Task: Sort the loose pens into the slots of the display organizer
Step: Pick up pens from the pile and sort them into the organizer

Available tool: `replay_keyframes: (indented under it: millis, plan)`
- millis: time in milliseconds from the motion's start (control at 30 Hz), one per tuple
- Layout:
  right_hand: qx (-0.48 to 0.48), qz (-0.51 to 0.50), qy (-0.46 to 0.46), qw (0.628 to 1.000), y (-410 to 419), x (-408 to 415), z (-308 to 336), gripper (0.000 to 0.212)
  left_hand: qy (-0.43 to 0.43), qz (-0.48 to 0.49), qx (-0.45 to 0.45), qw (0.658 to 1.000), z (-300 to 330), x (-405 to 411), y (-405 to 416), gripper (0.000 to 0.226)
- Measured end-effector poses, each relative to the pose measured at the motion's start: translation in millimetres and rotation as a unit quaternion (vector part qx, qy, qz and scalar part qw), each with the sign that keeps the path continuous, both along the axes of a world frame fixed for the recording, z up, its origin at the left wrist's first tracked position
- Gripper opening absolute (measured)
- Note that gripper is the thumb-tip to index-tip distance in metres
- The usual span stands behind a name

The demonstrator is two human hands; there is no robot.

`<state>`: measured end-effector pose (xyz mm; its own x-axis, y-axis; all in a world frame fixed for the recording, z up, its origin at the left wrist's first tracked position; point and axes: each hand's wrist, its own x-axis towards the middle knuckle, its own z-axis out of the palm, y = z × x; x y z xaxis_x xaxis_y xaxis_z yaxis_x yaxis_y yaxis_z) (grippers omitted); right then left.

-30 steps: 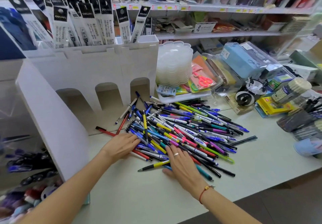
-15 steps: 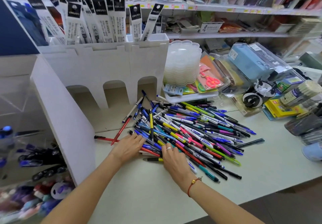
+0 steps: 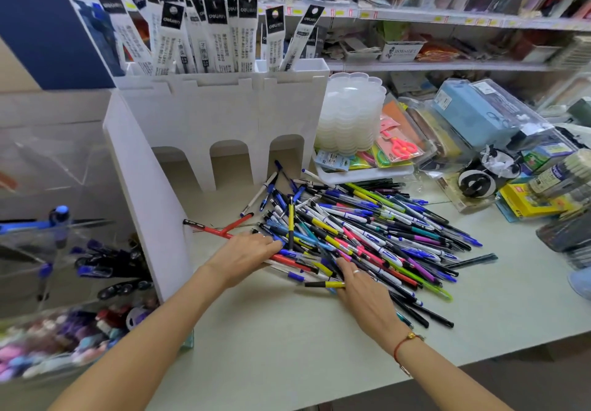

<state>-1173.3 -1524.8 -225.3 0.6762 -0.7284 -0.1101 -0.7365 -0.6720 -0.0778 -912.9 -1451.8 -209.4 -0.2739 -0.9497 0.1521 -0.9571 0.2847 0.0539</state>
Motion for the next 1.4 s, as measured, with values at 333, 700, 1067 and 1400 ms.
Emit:
replay_keyframes:
  millis: [333,700,1067,1400]
  plan:
    - [0.036,-0.133,-0.176,0.975,0.0,-7.5,27.4,0.07,0.067,0.141,-0.085,0.984,27.6,-26.2,-8.0,0.035]
    - [0.443,-0.273,-0.463,0.718,-39.9,38.0,86.7,0.032,0.753,0.171,0.276,0.572,99.1,-55.6,-24.7,0.025]
    - [0.407,-0.256,-0.465,0.744,-42.5,90.2,114.3,0.031,0.841,0.202,0.301,0.401,71.6,-53.6,-3.7,0.022]
    - [0.5,-0.185,-0.261,0.804,21.4,49.0,93.1,0.029,0.958,0.259,0.0,0.127,52.1,-57.2,-4.7,0.026]
